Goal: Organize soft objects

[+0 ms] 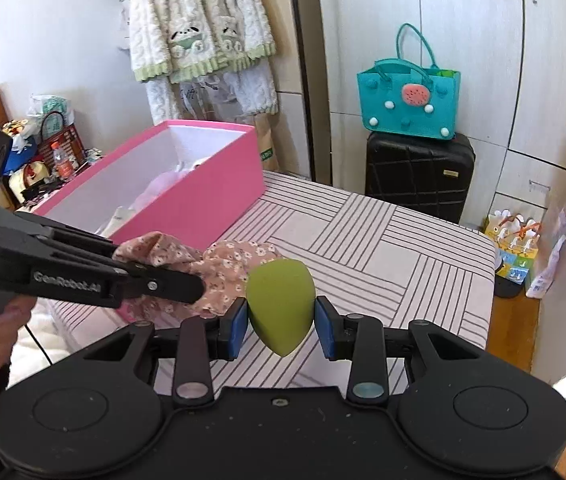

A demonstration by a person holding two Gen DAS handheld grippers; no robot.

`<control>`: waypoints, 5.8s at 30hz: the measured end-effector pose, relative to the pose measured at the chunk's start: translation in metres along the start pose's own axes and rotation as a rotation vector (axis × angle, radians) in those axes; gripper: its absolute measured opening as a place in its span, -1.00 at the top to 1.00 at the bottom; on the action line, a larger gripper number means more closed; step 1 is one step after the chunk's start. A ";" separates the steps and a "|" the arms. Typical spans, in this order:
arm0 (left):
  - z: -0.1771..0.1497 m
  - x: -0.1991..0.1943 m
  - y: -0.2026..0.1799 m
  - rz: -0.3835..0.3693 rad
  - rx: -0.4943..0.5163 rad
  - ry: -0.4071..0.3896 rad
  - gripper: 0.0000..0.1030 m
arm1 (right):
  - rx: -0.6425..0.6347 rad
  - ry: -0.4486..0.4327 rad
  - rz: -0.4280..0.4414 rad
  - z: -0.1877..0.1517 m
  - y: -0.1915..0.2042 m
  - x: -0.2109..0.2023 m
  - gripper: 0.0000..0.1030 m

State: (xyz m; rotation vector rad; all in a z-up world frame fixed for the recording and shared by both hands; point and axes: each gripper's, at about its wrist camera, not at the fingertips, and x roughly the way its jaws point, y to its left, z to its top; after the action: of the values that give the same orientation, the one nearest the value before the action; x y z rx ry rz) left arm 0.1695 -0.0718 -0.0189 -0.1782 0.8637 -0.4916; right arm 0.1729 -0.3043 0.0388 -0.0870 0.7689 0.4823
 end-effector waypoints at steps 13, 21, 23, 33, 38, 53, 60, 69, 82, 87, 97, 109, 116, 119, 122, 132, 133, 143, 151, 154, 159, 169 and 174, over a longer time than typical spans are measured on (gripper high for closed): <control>-0.012 -0.088 0.019 -0.023 0.093 -0.049 0.61 | -0.037 -0.007 0.014 0.002 0.035 -0.015 0.20; 0.002 -0.131 0.054 0.080 0.124 -0.135 0.61 | -0.097 -0.035 0.040 0.023 0.066 -0.011 0.19; 0.008 -0.135 0.066 0.112 0.124 -0.152 0.61 | -0.109 -0.043 0.055 0.030 0.073 -0.006 0.19; 0.034 -0.103 0.123 0.239 0.108 -0.100 0.61 | -0.163 -0.061 0.151 0.073 0.104 0.038 0.19; 0.039 -0.076 0.148 0.228 0.104 0.033 0.61 | -0.169 -0.042 0.183 0.095 0.115 0.067 0.19; 0.029 -0.032 0.170 0.159 0.104 0.188 0.32 | -0.206 0.063 0.188 0.129 0.141 0.147 0.18; 0.024 -0.043 0.161 0.196 0.231 0.129 0.54 | -0.223 0.128 0.174 0.134 0.150 0.176 0.17; 0.024 -0.067 0.174 0.185 0.149 0.052 0.47 | -0.152 0.229 0.225 0.143 0.153 0.214 0.15; 0.019 -0.077 0.174 0.194 0.095 -0.003 0.26 | -0.074 0.240 0.230 0.141 0.160 0.218 0.00; 0.018 -0.080 0.166 0.239 0.106 -0.018 0.11 | -0.081 0.137 0.210 0.134 0.154 0.166 -0.04; 0.008 -0.111 0.127 0.295 0.157 -0.110 -0.19 | -0.117 0.011 0.134 0.107 0.144 0.082 -0.17; -0.007 -0.136 0.085 0.298 0.210 -0.164 -0.50 | -0.095 -0.094 0.037 0.071 0.136 0.012 -0.72; -0.012 -0.148 0.063 0.273 0.225 -0.167 -0.90 | -0.077 -0.137 -0.154 0.055 0.136 -0.021 -1.00; -0.017 -0.152 0.056 0.252 0.215 -0.184 -1.00 | -0.088 -0.132 -0.184 0.045 0.136 -0.035 -1.00; -0.023 -0.151 0.052 0.260 0.204 -0.171 -1.00 | -0.067 -0.127 -0.174 0.034 0.135 -0.045 -1.00; -0.034 -0.157 0.039 0.319 0.162 -0.191 -1.00 | -0.011 -0.143 -0.254 0.012 0.147 -0.069 -1.00; -0.035 -0.158 0.038 0.315 0.152 -0.199 -1.00 | -0.017 -0.151 -0.268 0.010 0.150 -0.070 -1.00; -0.048 -0.154 0.029 0.292 0.101 -0.199 -1.00 | 0.032 -0.170 -0.300 -0.001 0.155 -0.080 -1.00; -0.058 -0.145 0.029 0.309 0.080 -0.182 -1.00 | 0.117 -0.127 -0.323 -0.023 0.149 -0.072 -0.99; -0.060 -0.142 0.030 0.332 0.081 -0.196 -1.00 | 0.120 -0.117 -0.341 -0.027 0.149 -0.071 -0.99; -0.059 -0.134 0.030 0.341 0.082 -0.185 -1.00 | 0.140 -0.115 -0.367 -0.031 0.145 -0.073 -0.99; -0.059 -0.130 0.029 0.373 0.052 -0.184 -1.00 | 0.162 -0.119 -0.400 -0.029 0.139 -0.072 -0.99; -0.060 -0.131 0.027 0.395 0.084 -0.204 -1.00 | 0.165 -0.126 -0.404 -0.031 0.140 -0.071 -0.99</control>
State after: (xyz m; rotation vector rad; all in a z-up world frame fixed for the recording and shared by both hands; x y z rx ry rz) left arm 0.0611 0.0179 0.0224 0.0218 0.6554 -0.1360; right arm 0.0463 -0.2154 0.0790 -0.0558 0.6441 0.0399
